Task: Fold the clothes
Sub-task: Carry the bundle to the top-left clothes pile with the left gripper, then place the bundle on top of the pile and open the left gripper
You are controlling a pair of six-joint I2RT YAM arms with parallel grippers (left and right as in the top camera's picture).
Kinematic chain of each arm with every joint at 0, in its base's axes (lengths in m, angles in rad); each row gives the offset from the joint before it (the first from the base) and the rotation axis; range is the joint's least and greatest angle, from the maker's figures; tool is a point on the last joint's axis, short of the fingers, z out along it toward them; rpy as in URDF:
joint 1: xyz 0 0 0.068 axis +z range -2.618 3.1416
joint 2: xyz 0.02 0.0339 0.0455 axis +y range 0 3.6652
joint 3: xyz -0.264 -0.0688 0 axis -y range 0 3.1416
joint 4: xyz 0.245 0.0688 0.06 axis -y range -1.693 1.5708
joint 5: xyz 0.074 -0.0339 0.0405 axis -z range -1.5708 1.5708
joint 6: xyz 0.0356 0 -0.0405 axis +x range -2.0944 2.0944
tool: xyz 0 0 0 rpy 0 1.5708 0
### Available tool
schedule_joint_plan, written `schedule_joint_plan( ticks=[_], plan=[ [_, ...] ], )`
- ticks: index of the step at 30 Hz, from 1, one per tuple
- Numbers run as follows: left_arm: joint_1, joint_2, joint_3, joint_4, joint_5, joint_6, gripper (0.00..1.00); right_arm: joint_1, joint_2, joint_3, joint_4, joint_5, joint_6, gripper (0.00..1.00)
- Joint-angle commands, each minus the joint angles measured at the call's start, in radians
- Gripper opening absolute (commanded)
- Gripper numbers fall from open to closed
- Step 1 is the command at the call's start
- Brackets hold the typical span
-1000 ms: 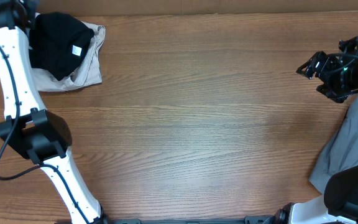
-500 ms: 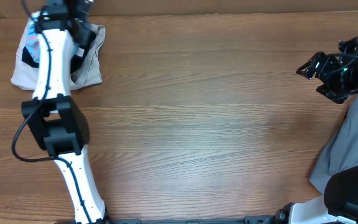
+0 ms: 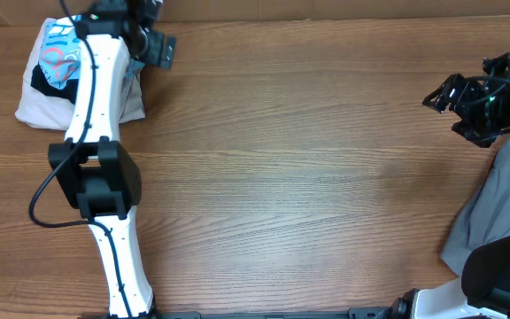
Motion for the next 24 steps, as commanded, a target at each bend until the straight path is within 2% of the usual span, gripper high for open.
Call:
schedule_joint_plan(
  ticks=[1,5,13,24],
  plan=[
    [0.049,-0.011,0.220,-0.069,0.055,-0.167,1.00,0.004,0.001,-0.004,0.008,0.011,-0.008,0.86],
    [0.107,-0.011,0.307,-0.082,0.059,-0.184,1.00,0.004,0.001,-0.004,0.012,0.012,-0.008,0.86],
    [0.207,0.076,0.193,-0.002,0.068,-0.151,1.00,0.004,0.001,-0.004,0.014,0.011,-0.008,0.86],
    [0.220,0.382,0.171,-0.166,0.058,-0.150,1.00,0.004,0.001,-0.004,0.014,0.011,-0.008,0.86]
  ],
)
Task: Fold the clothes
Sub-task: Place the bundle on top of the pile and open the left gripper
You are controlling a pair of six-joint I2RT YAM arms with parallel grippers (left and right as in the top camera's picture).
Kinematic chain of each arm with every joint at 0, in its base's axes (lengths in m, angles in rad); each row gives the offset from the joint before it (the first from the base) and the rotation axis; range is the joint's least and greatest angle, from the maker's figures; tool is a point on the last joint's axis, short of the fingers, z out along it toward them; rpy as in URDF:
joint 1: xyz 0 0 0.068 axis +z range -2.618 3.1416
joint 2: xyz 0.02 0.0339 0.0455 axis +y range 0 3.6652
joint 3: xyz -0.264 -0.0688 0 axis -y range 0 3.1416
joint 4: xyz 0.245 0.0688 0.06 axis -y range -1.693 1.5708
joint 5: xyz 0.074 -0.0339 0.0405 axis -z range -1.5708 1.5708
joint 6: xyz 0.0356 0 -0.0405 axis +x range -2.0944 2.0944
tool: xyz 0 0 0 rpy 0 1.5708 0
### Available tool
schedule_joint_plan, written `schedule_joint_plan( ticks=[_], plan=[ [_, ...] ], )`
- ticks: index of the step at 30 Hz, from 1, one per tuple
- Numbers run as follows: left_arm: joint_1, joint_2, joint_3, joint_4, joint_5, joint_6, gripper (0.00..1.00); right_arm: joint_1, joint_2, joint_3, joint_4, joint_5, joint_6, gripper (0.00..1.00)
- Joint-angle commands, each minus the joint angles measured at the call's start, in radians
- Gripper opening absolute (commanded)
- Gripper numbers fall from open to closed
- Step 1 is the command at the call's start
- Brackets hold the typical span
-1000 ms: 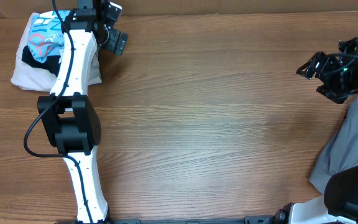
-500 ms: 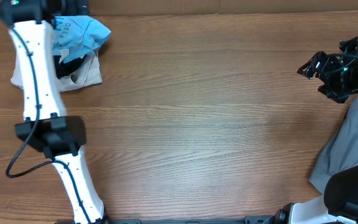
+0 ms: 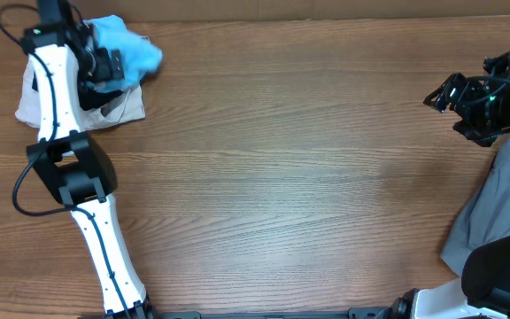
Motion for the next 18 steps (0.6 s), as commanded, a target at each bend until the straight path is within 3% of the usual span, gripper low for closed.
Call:
schedule_joint_plan(
  ticks=[1,9,12,18],
  plan=[
    [-0.002,0.098,-0.015,-0.034,0.015,-0.002,1.00,0.004,0.001,-0.004,0.006,0.005,-0.008,0.86],
    [-0.001,0.037,0.029,-0.031,0.007,0.010,1.00,0.004,0.001,-0.004,0.002,0.005,-0.008,0.88],
    [-0.002,-0.051,0.080,-0.032,0.008,0.019,1.00,0.004,0.001,-0.003,0.002,0.005,-0.008,0.99],
    [-0.002,-0.252,0.103,-0.032,0.006,0.059,1.00,0.004,-0.005,0.026,-0.003,0.005,-0.042,1.00]
  ],
)
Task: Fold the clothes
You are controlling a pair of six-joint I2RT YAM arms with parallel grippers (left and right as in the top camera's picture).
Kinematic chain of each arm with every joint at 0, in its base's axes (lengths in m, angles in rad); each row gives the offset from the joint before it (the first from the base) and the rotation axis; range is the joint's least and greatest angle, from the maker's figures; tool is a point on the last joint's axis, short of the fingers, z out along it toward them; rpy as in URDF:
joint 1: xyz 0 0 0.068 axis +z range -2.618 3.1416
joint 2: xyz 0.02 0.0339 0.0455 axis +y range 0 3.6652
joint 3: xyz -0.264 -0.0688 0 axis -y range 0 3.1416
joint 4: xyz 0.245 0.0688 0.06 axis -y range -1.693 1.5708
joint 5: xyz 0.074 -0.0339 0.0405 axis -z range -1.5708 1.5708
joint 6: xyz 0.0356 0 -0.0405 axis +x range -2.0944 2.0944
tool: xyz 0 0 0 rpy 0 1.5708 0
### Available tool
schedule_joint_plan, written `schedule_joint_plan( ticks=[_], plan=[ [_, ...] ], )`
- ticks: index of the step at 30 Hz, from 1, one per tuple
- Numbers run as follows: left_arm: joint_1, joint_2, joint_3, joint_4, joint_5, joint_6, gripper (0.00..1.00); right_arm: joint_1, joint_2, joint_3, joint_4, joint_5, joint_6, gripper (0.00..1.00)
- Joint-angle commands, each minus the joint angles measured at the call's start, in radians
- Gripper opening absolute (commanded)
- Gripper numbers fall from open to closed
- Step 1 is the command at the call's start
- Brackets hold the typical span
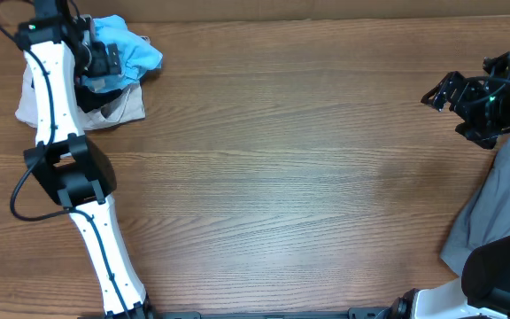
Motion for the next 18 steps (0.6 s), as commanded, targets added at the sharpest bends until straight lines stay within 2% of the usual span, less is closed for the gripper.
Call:
schedule_joint_plan(
  ticks=[1,9,15,18],
  plan=[
    [-0.002,-0.229,0.051,0.007,0.005,0.044,1.00,0.004,-0.008,0.038,-0.004,0.003,-0.043,1.00],
    [-0.002,-0.402,0.051,0.014,-0.002,0.044,1.00,0.004,-0.064,0.340,-0.176,0.037,-0.071,1.00],
    [-0.002,-0.411,0.047,0.008,-0.002,0.044,1.00,0.004,-0.139,0.564,-0.357,0.032,-0.076,1.00],
    [-0.004,-0.410,0.046,0.003,-0.002,0.044,1.00,0.004,-0.218,0.595,-0.367,-0.035,-0.075,1.00]
  ],
)
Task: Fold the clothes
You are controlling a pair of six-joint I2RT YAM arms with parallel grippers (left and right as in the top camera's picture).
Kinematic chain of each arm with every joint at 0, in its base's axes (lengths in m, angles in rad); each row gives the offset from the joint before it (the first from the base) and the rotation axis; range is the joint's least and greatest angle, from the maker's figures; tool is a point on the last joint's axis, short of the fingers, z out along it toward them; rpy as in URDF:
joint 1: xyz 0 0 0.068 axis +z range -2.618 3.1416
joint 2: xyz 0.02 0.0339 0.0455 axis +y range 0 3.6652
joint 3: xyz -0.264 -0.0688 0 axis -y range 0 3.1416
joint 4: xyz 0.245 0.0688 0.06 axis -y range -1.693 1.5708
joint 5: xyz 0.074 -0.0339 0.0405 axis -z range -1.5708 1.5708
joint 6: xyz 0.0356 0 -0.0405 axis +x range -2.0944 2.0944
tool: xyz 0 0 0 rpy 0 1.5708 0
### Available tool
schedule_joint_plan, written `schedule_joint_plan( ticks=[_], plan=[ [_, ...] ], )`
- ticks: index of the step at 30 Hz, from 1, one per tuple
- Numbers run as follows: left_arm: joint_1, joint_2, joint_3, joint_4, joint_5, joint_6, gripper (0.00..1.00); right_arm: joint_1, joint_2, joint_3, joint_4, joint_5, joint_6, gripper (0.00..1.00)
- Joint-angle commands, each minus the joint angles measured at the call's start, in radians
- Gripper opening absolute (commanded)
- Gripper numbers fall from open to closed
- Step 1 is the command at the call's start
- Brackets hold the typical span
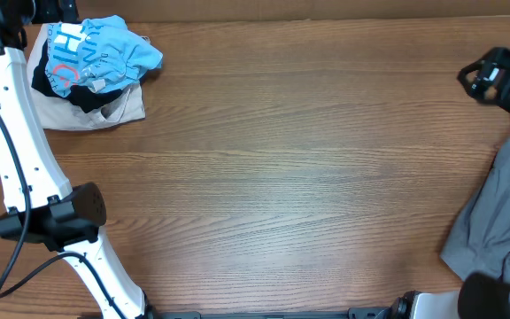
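Observation:
A pile of clothes lies at the far left corner of the table. A crumpled light blue printed shirt [100, 53] is on top, over a black garment [60, 89] and a beige one [104, 113]. My left arm [16, 142] stands at the table's left edge. Its gripper [56, 9] is only a dark shape at the top edge, just left of the pile, and its fingers are hidden. My right gripper [478, 75] is at the far right, open and holding nothing. A grey garment [498, 213] hangs over the right edge below it.
The wooden table [282, 177] stretches between the pile and the grey garment. The left arm's black elbow joint [56, 217] sits over the table's left side. A dark part of the right arm [490, 297] shows at the bottom right corner.
My left arm has swung left off the pile, and the blue shirt now lies uncovered on top with its print showing. My right gripper has moved right and a little farther back.
First my left arm lay across the pile with the blue shirt under it. Then the gripper was on the pile with the shirt bunched to its right, and stayed so. Now the arm is off the pile and the shirt rests on top.

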Motion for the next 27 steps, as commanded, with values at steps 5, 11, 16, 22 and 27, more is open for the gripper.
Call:
schedule_joint_plan(
  ticks=[5,11,16,22,27],
  plan=[
    [-0.004,0.026,-0.013,-0.005,-0.003,0.012,1.00,0.004,-0.228,0.050,-0.006,-0.220,0.000,1.00],
    [-0.004,0.026,-0.013,-0.005,-0.003,0.012,1.00,0.004,-0.330,0.050,-0.006,-0.250,-0.001,1.00],
    [-0.005,0.026,-0.013,-0.005,-0.003,0.013,1.00,0.004,-0.378,0.050,-0.006,-0.243,-0.001,1.00],
    [-0.005,0.026,-0.013,-0.005,-0.003,0.013,1.00,0.004,-0.386,0.041,-0.005,-0.196,-0.005,1.00],
    [-0.005,0.026,-0.013,-0.005,-0.003,0.012,1.00,0.063,-0.475,-0.078,0.071,-0.053,-0.004,1.00]
  ],
)
